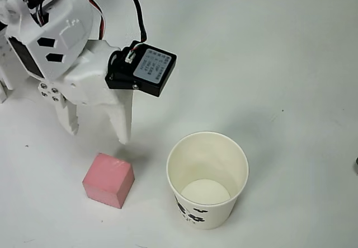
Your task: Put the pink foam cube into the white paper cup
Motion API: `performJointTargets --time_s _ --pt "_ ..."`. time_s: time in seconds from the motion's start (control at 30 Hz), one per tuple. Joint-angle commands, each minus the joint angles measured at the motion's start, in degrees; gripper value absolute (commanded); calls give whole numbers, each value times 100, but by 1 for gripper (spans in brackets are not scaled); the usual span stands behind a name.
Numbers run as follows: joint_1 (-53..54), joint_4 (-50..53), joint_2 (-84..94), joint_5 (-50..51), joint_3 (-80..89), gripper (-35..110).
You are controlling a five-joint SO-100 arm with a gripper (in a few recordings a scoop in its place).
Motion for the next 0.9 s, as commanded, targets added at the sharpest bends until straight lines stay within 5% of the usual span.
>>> performJointTargets --time_s 0.0,0.87 --pt "141 -88 -334 -202 -765 39" --pt "387 -501 -1582 -501 -1371 39"
